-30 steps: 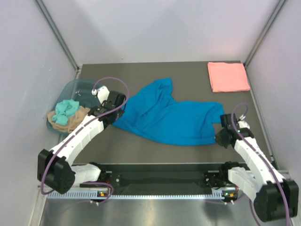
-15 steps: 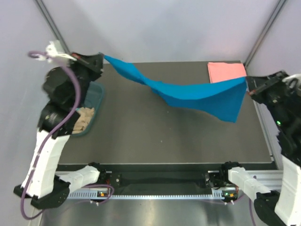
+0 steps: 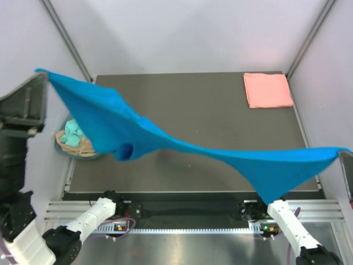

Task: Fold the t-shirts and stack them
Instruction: Flatten the tshirt out

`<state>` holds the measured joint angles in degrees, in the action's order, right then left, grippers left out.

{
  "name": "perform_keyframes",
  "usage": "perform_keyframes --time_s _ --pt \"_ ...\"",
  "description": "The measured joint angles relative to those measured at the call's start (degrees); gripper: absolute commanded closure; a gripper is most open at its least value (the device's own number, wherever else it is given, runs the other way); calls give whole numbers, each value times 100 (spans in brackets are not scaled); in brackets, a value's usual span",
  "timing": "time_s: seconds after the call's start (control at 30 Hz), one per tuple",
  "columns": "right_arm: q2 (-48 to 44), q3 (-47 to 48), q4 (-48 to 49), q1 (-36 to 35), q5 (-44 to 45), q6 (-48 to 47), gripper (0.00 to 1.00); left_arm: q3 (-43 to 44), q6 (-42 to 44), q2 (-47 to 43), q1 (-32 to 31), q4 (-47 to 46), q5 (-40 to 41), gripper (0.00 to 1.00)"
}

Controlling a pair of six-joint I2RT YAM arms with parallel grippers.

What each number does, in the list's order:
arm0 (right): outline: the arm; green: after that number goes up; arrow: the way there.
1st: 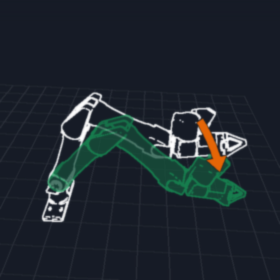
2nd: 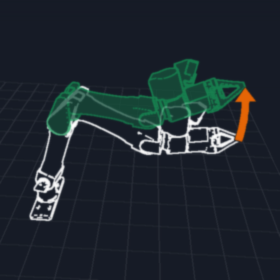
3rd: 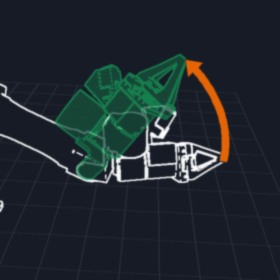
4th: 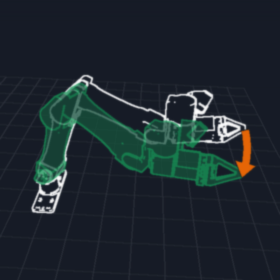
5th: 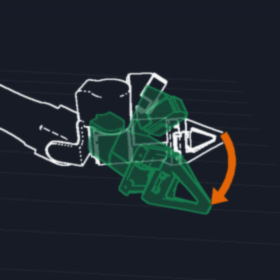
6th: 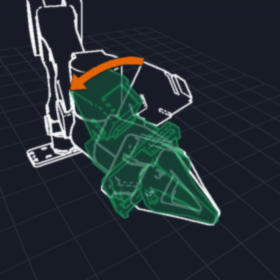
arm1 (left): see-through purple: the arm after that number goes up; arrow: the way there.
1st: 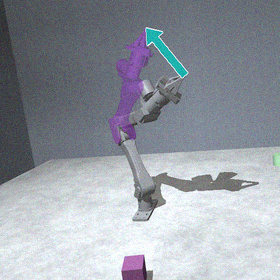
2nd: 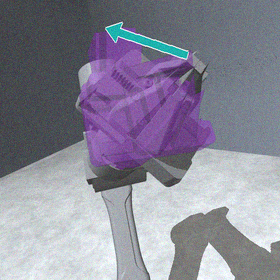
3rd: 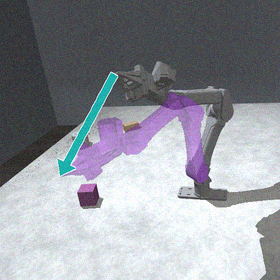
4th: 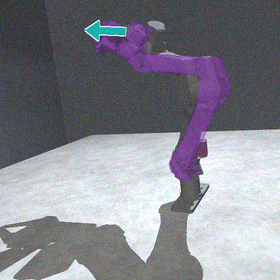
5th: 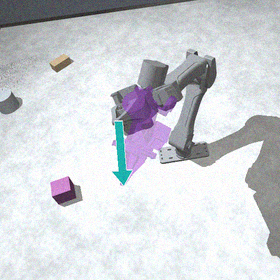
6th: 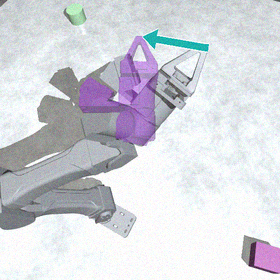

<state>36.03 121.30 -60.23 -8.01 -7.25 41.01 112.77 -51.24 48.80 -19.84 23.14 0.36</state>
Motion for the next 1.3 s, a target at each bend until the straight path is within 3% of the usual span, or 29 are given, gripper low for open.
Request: perform_keyframes --time_s 0.13,0.23,0.43,0.6,0.73,0.93,1.3 --pt "-39 203 59 109 2 105 100 951 39 240 321 61 -229 100" --pt "-33 -179 125 118 31 63 100 999 219 286 367 28 -214 100" --pt "341 -1683 723 118 37 -52 100 -389 859 452 369 -103 157 100" --pt "1281 -2573 1390 118 26 -92 100 -1471 1244 1346 369 -251 409 100" --pt "1971 -2599 1659 118 68 -262 100 -1812 1449 2002 369 -221 560 100" --pt "2350 -2135 1851 118 138 -621 100 -1451 1777 2297 369 -417 761 100" --pt "1792 -1799 1545 118 304 -1008 100 -1462 1738 1222 369 -872 730 100"
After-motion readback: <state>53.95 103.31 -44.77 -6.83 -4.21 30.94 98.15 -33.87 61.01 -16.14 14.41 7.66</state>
